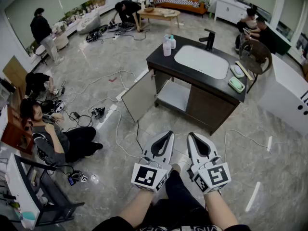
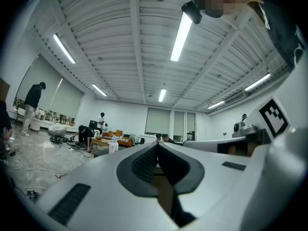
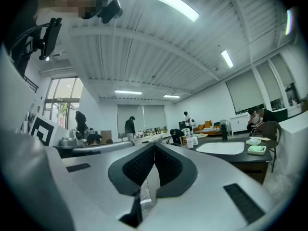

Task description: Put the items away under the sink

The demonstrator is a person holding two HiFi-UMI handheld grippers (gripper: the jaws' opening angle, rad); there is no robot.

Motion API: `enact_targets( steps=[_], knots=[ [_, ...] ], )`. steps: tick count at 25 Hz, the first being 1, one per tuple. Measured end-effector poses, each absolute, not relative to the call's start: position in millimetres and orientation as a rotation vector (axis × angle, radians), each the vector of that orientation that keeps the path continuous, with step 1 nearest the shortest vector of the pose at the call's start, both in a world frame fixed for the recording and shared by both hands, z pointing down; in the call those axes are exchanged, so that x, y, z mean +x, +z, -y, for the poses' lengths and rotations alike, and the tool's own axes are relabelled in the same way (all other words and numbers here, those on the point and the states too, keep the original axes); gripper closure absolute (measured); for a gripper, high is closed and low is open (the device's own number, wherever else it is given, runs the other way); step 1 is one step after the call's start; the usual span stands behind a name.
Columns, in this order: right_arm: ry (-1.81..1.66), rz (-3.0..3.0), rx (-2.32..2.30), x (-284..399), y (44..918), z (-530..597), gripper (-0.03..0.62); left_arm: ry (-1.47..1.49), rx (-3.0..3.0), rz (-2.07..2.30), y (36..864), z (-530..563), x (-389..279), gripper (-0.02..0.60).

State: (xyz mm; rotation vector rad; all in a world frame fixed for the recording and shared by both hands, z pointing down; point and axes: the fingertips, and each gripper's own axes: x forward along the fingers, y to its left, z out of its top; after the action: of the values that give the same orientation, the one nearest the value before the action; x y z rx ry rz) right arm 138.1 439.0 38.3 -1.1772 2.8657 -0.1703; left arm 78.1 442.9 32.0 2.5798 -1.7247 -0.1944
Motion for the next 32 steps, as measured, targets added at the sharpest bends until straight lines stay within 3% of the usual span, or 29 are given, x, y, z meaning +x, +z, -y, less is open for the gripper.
enact_targets(
  steps=[32],
  knots=[
    [-0.217,-2.912,-1.123,66,61,-171,0.562,-0.182,2.473,1.826,56,-179,5,0.574]
  ],
)
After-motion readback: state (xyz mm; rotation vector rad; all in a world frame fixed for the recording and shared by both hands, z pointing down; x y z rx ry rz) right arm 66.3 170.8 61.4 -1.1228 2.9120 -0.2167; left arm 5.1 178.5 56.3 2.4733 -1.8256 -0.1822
